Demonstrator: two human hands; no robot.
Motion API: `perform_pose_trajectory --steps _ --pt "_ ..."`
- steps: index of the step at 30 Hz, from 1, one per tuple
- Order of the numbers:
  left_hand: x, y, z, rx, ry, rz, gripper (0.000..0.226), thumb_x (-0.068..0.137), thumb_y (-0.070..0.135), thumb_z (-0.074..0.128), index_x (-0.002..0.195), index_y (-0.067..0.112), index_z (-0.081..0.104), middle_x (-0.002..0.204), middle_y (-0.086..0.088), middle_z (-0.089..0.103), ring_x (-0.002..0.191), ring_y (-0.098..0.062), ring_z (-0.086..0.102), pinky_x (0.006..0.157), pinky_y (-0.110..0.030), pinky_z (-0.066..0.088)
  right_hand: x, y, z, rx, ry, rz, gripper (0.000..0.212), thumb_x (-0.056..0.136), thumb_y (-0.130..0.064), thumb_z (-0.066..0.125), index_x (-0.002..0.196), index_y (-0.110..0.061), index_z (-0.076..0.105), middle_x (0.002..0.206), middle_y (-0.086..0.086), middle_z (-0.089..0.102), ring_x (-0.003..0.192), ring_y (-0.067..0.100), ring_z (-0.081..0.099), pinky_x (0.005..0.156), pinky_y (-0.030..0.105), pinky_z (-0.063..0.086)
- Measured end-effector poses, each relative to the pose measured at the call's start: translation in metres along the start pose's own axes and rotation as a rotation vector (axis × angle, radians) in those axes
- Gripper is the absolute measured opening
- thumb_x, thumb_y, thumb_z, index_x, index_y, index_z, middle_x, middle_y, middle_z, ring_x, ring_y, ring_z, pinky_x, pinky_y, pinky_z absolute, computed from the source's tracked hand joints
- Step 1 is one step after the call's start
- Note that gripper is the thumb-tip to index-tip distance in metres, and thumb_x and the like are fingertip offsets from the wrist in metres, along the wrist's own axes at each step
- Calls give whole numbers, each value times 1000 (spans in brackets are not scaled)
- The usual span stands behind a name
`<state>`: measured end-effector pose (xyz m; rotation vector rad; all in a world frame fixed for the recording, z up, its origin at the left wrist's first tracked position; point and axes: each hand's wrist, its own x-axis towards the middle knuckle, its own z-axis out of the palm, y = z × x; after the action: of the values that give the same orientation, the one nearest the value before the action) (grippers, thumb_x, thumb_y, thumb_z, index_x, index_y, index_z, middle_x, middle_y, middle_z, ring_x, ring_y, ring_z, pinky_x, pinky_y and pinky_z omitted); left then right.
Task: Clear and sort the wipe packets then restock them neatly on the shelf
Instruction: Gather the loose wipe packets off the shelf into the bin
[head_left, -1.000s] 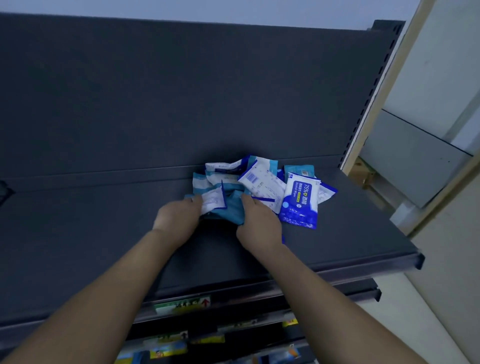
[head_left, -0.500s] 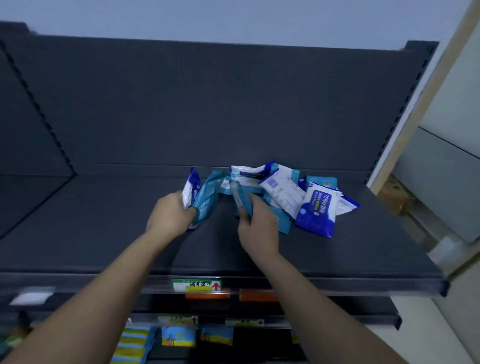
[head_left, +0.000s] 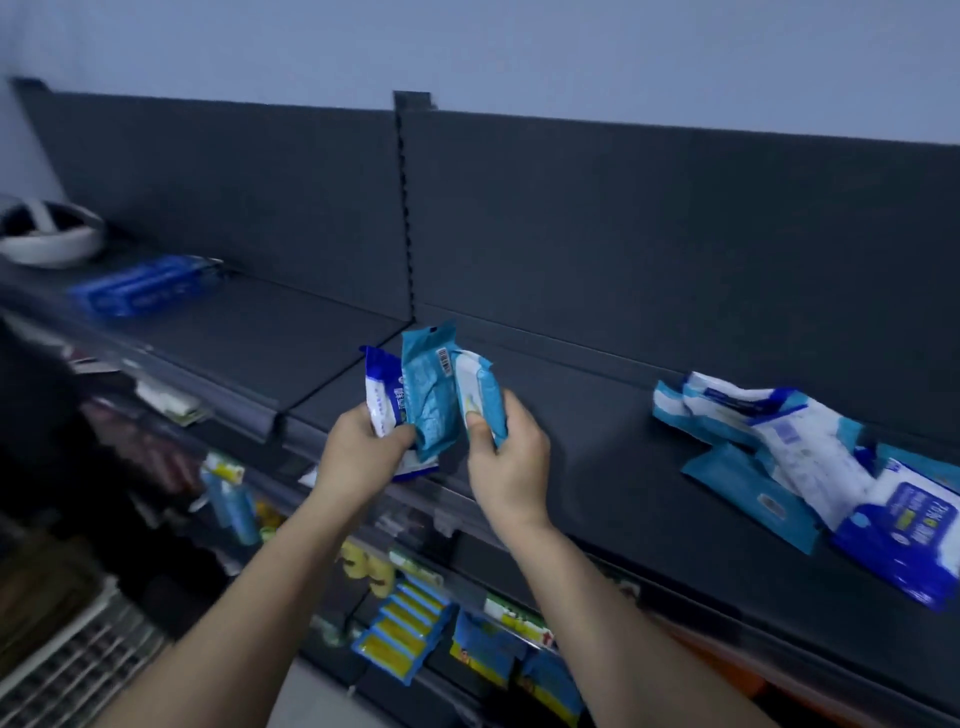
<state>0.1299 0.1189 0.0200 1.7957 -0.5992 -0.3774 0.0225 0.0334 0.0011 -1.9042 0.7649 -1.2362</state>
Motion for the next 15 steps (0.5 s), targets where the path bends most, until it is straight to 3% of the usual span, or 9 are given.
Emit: perform_pose_trajectory --steps 5,9,13,15 --pt "0 -26 -92 -8 185 -39 13 76 13 67 76 26 64 80 2 72 75 -20 69 76 -42 57 -16 -40 85 71 -154 -46 22 87 -9 61 109 -13 66 96 -1 69 88 16 62 77 30 50" --pt "2 -53 -173 -18 325 -84 22 79 3 64 72 25 64 74 8 70 71 -16 67 76 -41 55 -40 -80 162 123 -264 -81 23 87 -10 62 109 -13 66 98 1 69 88 19 62 76 31 49" --pt "3 -82 -259 -31 414 -148 7 73 17 67 76 23 66 79 2 73 77 -21 70 80 -47 57 -68 -122 239 178 -369 -110 21 87 -10 63 107 -12 66 94 3 69 85 19 61 71 26 43" --pt "3 -97 -303 9 472 -174 7 77 17 67 76 23 65 80 2 72 79 -21 69 79 -43 56 -83 -143 278 205 -421 -124 17 87 -10 63 104 -11 66 90 3 68 81 18 61 68 25 42"
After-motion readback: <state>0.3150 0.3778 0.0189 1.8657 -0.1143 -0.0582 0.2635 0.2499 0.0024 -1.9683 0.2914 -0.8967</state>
